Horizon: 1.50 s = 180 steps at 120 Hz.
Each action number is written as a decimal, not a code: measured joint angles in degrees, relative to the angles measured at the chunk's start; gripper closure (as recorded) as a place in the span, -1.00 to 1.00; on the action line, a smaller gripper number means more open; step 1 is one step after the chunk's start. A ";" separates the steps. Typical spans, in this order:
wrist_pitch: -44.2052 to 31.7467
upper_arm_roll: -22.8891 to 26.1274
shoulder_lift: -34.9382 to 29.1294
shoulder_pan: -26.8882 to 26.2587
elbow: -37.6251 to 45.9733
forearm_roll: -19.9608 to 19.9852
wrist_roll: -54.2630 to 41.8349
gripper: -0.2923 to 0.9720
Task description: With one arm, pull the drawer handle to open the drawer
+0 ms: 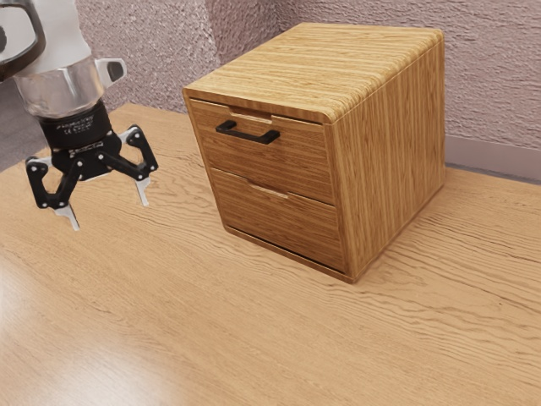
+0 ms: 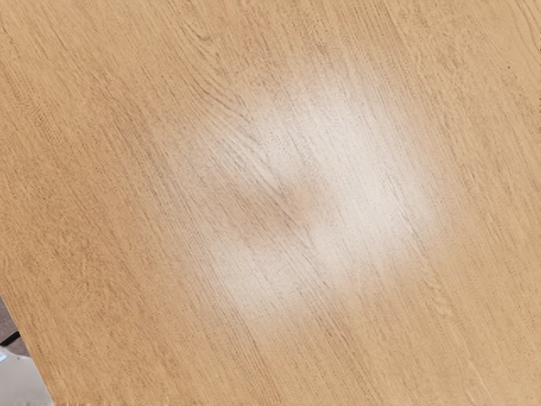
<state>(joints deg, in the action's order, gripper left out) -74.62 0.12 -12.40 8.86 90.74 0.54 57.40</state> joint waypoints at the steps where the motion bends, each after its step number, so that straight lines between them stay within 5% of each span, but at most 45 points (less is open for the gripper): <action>1: -0.35 0.00 0.00 0.00 0.37 0.06 0.47 -0.54; 31: -7.99 -0.68 -1.16 -0.40 4.00 -0.45 11.92 -0.54; 51: -10.83 -0.72 13.84 -1.90 -13.00 -1.64 18.15 -0.54; 65: -15.47 -0.54 17.15 -2.26 -16.71 -1.89 21.13 -0.54; 112: -32.96 -0.47 18.75 -3.14 -11.14 -3.11 26.82 -0.54; 153: -38.83 -0.42 19.12 -3.07 -9.70 -3.05 28.95 -0.54; 180: -39.95 -0.38 19.07 -3.12 -8.55 -2.54 29.88 -0.27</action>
<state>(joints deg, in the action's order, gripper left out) -114.57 -0.26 6.67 5.74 82.18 -2.00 87.29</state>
